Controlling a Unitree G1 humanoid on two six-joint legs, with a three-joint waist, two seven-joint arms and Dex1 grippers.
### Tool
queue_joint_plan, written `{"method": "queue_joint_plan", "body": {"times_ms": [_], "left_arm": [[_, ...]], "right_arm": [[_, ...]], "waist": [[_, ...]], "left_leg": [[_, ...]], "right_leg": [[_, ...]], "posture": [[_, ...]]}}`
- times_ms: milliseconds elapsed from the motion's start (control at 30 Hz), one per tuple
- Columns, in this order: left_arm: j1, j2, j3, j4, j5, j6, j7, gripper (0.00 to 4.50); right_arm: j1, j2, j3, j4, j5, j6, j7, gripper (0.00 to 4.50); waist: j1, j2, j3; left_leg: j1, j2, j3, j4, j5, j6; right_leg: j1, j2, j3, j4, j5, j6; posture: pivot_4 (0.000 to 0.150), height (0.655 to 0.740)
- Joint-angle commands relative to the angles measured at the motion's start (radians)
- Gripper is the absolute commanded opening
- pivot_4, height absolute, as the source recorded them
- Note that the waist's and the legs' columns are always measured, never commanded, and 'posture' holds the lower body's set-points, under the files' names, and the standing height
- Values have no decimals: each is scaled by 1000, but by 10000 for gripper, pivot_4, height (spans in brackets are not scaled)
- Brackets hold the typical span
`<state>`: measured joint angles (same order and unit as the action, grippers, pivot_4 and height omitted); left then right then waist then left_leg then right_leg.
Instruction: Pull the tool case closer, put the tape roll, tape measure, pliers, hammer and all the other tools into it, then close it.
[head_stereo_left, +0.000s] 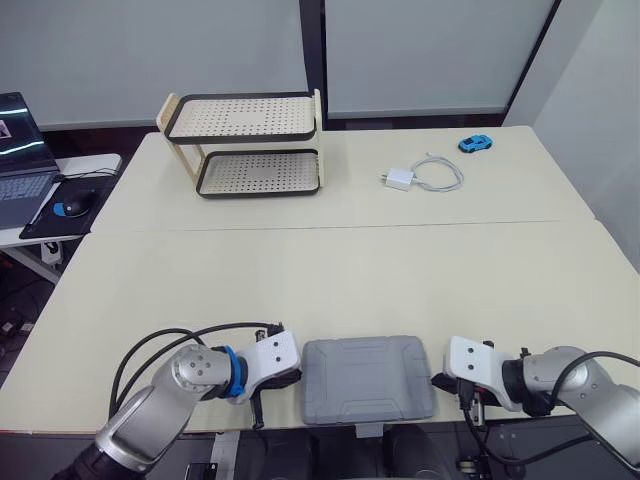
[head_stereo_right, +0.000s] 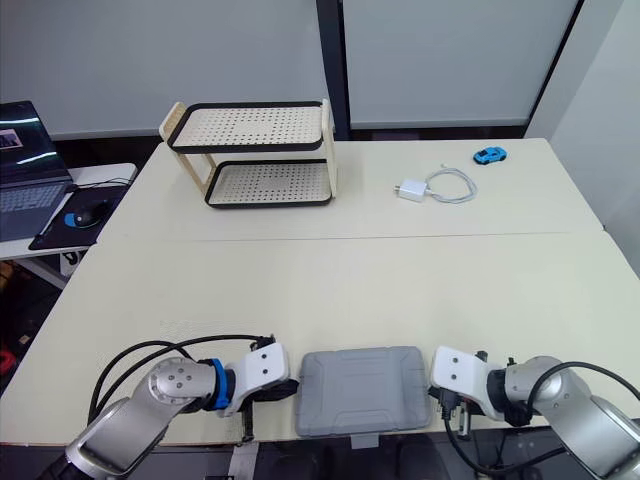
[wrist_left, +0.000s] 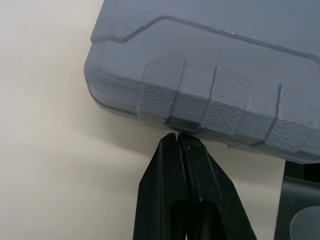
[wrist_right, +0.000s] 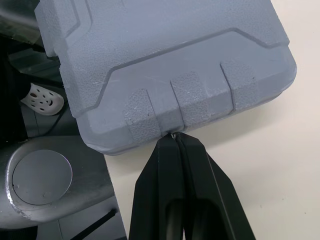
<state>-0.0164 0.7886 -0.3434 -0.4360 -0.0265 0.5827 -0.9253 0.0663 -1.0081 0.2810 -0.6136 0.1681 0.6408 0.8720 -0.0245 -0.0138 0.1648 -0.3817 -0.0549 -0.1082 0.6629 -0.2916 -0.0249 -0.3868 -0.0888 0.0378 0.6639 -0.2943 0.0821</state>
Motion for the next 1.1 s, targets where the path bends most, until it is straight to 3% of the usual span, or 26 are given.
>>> {"method": "queue_joint_plan", "body": {"times_ms": [33, 500, 633, 767, 833, 900, 1100], "left_arm": [[-27, -22, -14, -18, 0, -11, 8, 0], [-39, -24, 0, -8, -14, 2, -7, 0], [8, 57, 106, 31, -40, -79, -37, 0], [89, 108, 310, 149, -135, -300, -90, 0], [98, 99, 384, 195, -187, -356, -116, 3954], [98, 111, 455, 253, -233, -405, -157, 9400], [68, 145, 574, 316, -285, -418, -182, 28634]], "right_arm": [[-1, 14, 8, -54, 4, -1, 9, 555], [-1, 3, -18, -35, -14, -12, 21, 555], [13, -43, -112, 8, -16, -55, 47, 555], [53, -99, -278, 90, 6, -146, 99, 555], [62, -99, -344, 114, 33, -177, 127, 0], [65, -113, -418, 139, 57, -204, 168, 4009], [61, -110, -598, 173, 138, -226, 246, 23936]], "waist": [[0, 0, 0], [1, 0, 0], [0, 0, 0], [1, 0, 0], [1, 0, 0], [1, 0, 0], [1, 0, 0]], "left_leg": [[0, 0, 0, 0, 0, 0], [0, 0, 0, 0, 0, 0], [0, 0, 0, 0, 0, 0], [0, 0, 0, 0, 0, 0], [0, 0, 0, 0, 0, 0], [0, 0, 0, 0, 0, 0], [1, 0, 0, 0, 0, 0]], "right_leg": [[0, 0, 0, 0, 0, 0], [0, 0, 0, 0, 0, 0], [0, 0, 0, 0, 0, 0], [0, 0, 0, 0, 0, 0], [0, -1, 0, 0, 0, 0], [0, -1, 0, 0, 0, 0], [1, -1, -1, 0, 0, 0]], "posture": [[1500, 7400], [1500, 7400], [1500, 7400], [1500, 7400], [1500, 7400], [1500, 7400], [1500, 7400]]}}
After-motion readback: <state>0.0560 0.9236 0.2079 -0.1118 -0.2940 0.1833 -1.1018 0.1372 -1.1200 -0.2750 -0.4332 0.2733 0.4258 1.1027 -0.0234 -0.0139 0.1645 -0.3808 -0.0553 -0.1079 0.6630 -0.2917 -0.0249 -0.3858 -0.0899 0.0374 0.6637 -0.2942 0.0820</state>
